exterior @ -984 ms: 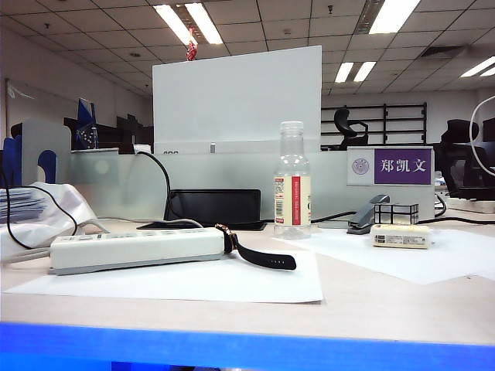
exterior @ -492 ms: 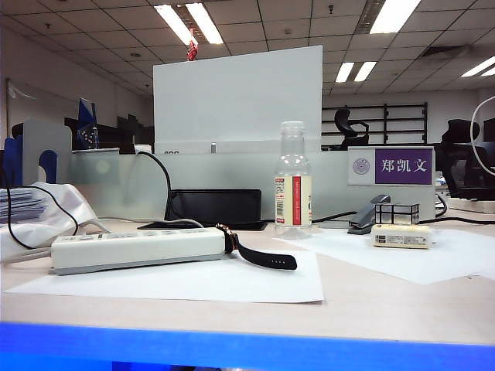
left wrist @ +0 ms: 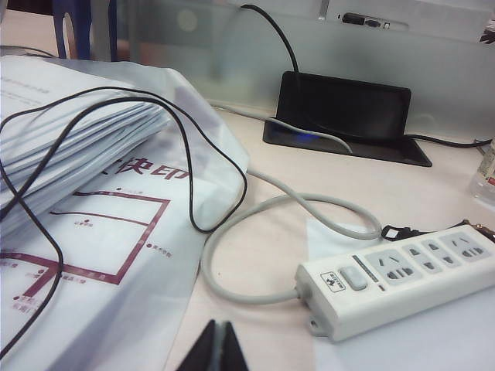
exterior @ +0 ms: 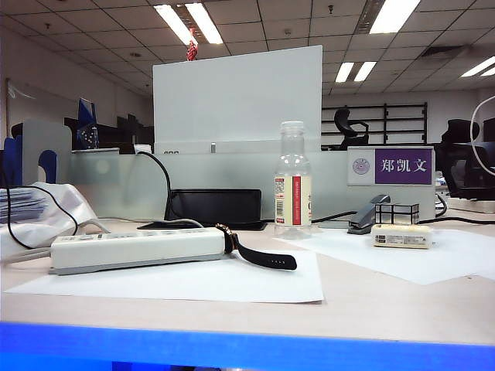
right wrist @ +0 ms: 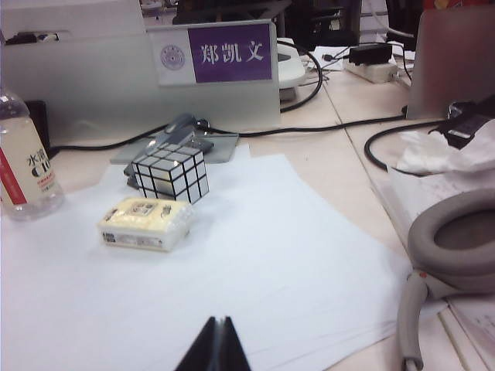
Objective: Press the button on the power strip.
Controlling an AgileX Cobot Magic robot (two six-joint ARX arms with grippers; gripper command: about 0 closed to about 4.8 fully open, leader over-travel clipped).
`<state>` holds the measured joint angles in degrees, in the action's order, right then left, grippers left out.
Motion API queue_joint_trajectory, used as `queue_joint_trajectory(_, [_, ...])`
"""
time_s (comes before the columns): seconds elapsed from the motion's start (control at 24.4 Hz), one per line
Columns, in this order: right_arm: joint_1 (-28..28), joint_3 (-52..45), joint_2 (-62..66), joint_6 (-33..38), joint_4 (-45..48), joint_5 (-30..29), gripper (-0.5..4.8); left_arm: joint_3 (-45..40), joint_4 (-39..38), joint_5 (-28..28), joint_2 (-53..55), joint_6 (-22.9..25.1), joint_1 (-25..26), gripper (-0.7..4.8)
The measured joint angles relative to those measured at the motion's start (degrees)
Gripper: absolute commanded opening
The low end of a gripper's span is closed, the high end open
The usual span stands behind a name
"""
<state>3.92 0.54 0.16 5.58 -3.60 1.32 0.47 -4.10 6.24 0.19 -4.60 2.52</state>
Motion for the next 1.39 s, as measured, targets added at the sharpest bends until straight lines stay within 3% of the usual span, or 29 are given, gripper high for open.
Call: queue_joint_trajectory(1.39, [0.00,0.00,0.00,-0.02,-0.09,-2.97,0.04,0.00,0.00,0.00,0.00,0.00,0.00,-0.04])
